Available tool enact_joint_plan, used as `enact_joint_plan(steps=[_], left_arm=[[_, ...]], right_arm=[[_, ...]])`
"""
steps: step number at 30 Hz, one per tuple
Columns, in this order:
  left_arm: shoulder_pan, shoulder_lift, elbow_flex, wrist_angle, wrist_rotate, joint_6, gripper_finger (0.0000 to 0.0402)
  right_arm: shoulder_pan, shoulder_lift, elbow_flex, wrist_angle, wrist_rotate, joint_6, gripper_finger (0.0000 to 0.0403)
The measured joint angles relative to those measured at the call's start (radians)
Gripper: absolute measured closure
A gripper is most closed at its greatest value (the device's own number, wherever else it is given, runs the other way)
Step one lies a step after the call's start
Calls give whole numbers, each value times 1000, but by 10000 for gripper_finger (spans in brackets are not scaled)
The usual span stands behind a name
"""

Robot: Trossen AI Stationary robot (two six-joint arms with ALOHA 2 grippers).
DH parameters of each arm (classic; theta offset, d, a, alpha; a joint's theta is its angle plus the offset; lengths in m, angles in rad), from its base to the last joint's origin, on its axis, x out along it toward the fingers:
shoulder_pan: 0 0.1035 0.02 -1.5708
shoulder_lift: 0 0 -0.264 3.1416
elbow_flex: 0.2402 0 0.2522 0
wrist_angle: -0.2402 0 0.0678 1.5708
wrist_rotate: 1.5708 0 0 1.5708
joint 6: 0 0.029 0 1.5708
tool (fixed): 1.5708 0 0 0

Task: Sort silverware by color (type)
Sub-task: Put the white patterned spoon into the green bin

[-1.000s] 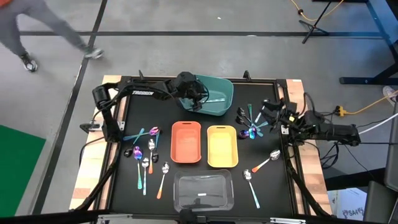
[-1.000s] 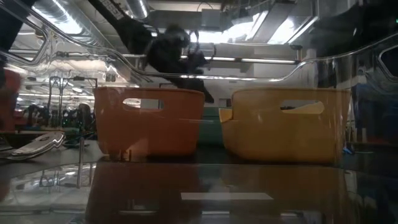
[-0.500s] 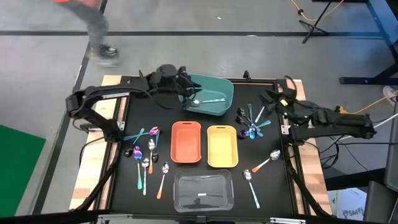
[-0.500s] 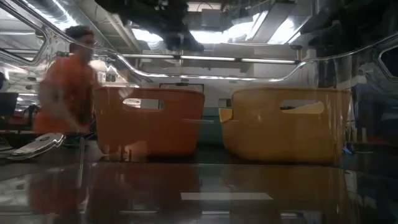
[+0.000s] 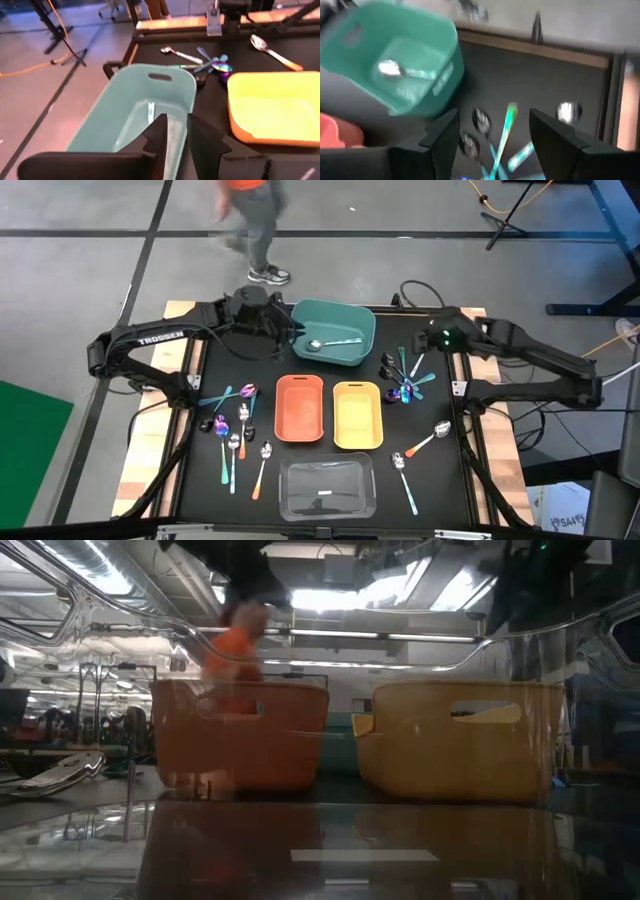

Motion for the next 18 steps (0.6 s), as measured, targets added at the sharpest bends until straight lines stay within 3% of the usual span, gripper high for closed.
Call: enact_joint_plan(steps=[6, 18], left_arm=[[-32, 11, -2, -30, -2, 2, 333], [-77, 10, -2, -28, -23, 2, 333]], right_arm=[[-181, 123, 7, -93, -153, -30, 178], [-402, 351, 7, -134, -250, -108, 178]])
